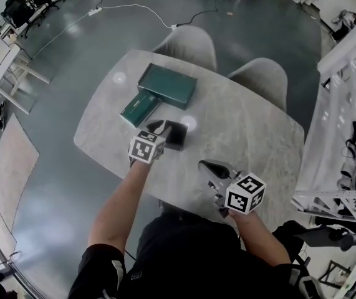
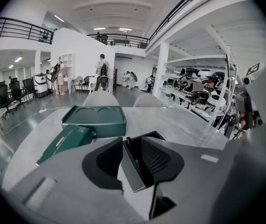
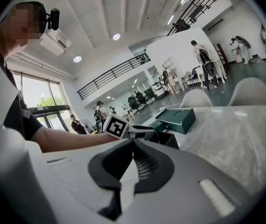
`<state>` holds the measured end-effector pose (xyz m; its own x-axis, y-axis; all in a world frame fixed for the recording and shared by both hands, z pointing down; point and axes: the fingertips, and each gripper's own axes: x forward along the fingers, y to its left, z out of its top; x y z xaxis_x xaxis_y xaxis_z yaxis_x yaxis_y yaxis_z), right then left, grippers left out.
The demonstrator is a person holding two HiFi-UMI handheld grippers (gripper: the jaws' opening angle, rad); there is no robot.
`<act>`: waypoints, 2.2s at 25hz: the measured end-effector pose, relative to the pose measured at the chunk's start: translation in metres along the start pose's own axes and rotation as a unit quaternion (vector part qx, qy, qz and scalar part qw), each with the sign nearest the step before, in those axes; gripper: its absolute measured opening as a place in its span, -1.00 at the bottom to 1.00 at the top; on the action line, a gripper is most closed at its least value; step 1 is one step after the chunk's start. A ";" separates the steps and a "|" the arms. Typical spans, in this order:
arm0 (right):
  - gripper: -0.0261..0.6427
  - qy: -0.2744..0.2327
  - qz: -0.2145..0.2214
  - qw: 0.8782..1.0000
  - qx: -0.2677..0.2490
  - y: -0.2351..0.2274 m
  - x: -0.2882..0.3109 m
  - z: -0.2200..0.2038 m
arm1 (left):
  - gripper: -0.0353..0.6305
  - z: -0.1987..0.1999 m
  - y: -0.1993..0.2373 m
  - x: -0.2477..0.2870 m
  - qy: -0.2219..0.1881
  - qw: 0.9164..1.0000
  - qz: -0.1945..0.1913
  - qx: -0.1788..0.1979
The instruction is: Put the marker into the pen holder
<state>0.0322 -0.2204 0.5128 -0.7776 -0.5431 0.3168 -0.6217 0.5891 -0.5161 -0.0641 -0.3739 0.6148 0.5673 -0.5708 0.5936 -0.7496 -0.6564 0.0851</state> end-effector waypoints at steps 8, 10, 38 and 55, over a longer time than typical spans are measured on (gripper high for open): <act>-0.92 -0.024 0.008 1.000 -0.009 -0.002 -0.010 0.015 | -0.71 0.013 -0.009 -0.054 -0.057 0.997 0.044 -0.005; -0.92 -0.030 0.021 0.999 -0.013 0.002 -0.013 0.020 | -0.78 0.018 -0.013 -0.077 -0.074 0.995 0.065 -0.004; -0.92 -0.050 -0.018 0.992 -0.116 0.110 -0.032 -0.012 | -0.85 -0.019 -0.081 -0.272 -0.188 0.978 0.084 -0.025; -0.92 -0.154 0.000 0.959 -0.239 0.160 -0.063 0.114 | -0.85 0.087 -0.073 -0.307 -0.227 0.969 0.094 0.037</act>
<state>-0.0079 -0.1604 0.3198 -0.7587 -0.6508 0.0297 -0.6511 0.7559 -0.0691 -0.1541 -0.1936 0.3565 0.5276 -0.8304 0.1791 -0.8369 -0.5443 -0.0582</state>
